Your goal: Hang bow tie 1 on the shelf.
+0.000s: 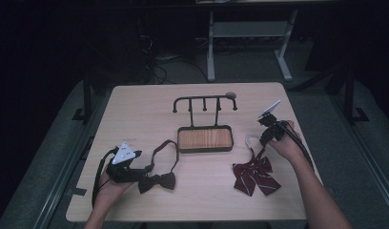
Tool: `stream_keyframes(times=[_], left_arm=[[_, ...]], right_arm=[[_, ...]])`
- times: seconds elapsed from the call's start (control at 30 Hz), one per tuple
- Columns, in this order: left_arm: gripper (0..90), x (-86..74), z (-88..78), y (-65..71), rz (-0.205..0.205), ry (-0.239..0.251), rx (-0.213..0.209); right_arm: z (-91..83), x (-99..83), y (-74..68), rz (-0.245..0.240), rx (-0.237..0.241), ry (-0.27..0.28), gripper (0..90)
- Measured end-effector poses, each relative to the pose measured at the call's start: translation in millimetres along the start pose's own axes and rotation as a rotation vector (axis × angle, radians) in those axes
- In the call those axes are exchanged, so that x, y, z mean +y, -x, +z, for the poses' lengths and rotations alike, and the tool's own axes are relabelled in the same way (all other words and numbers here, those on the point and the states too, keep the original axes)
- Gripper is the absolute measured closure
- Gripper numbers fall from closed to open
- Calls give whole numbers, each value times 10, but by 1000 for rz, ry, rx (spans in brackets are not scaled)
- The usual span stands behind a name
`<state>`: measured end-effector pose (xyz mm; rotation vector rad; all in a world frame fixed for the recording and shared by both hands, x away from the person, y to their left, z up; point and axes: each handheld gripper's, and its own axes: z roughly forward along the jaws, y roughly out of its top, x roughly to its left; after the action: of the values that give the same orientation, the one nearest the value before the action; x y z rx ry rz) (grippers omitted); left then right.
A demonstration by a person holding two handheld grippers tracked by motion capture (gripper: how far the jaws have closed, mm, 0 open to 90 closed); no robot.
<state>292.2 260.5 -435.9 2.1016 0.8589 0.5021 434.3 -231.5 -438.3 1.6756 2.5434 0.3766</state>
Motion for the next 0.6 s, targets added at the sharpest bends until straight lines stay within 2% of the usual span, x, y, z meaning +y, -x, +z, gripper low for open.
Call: stream_keyframes(times=[0.2, 0.23, 0.33, 0.43, 0.47, 0.53, 0.6], left_arm=[[287, 2, 4, 5, 6, -8, 0], [287, 3, 3, 5, 6, -8, 0], [287, 2, 3, 6, 5, -7, 1], [287, 1, 9, 10, 3, -7, 0], [287, 2, 12, 14, 6, -9, -2], [287, 3, 14, 17, 7, -7, -3], [287, 3, 15, 18, 7, -7, -3]], right_arm=[[-97, -48, 5, -10, 37, 16, 833], [-144, -73, 7, -16, 62, 27, 833], [-233, -110, -15, -16, 100, 47, 833], [-291, -138, -37, -23, 120, 62, 833], [-344, -165, -59, -40, 134, 63, 833], [-361, -172, -70, -43, 136, 64, 833], [-440, -201, -107, -61, 162, 79, 833]])
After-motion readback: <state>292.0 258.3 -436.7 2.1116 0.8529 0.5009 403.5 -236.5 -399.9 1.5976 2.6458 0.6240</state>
